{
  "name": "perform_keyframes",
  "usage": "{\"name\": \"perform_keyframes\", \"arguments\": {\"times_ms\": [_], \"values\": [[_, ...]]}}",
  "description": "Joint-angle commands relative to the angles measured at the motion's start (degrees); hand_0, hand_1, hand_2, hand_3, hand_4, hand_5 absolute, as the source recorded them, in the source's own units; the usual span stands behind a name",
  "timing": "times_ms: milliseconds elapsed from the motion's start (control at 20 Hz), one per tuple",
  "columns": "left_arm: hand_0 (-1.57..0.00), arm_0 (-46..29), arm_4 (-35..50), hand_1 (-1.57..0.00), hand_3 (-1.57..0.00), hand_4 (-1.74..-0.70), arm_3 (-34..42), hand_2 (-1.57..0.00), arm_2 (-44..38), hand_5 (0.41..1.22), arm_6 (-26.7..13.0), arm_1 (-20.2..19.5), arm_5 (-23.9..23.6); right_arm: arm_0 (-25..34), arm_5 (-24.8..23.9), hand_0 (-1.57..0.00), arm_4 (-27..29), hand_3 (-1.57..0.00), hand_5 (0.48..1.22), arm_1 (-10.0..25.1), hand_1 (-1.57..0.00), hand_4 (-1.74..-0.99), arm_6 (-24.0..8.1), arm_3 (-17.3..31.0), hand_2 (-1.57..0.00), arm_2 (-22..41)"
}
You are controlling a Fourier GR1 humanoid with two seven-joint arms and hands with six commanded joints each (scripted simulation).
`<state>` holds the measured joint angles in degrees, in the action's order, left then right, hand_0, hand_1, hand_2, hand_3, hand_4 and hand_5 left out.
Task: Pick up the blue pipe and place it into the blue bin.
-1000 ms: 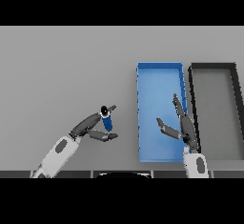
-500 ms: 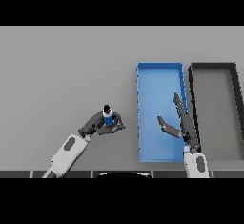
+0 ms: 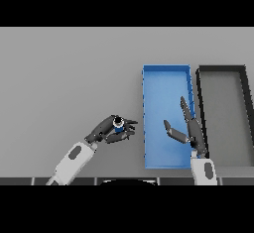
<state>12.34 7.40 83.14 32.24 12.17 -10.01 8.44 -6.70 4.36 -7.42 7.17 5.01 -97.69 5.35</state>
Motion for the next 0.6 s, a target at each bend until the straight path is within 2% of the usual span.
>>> {"name": "perform_keyframes", "arguments": {"times_ms": [0,300,400,550], "values": [[-1.52,0.8,0.0,-1.53,-1.43,-1.71,1.3,-1.53,0.1,1.204,-0.2,0.2,-0.1,0.1,-0.3,0.00,-0.6,0.00,0.629,0.1,0.00,-1.239,0.2,0.1,0.00,0.1],[-1.56,3.9,1.9,-1.56,-1.45,-1.72,6.5,-1.56,0.1,1.216,-6.1,-0.6,0.8,1.0,-0.2,0.00,-0.5,0.00,0.639,0.6,0.00,-1.215,1.3,1.1,0.00,-0.5],[-1.56,4.9,2.3,-1.56,-1.44,-1.73,7.2,-1.56,0.4,1.218,-8.0,-0.4,1.2,-0.2,-0.1,0.00,-0.9,0.00,0.635,0.7,0.00,-1.195,2.3,0.1,0.00,-0.1],[-1.57,4.5,2.2,-1.57,-1.44,-1.73,7.5,-1.57,0.9,1.219,-8.6,-0.4,1.9,-0.6,-0.6,0.00,-0.5,0.00,0.629,-0.3,0.00,-1.184,0.6,-0.3,0.00,0.0]]}}
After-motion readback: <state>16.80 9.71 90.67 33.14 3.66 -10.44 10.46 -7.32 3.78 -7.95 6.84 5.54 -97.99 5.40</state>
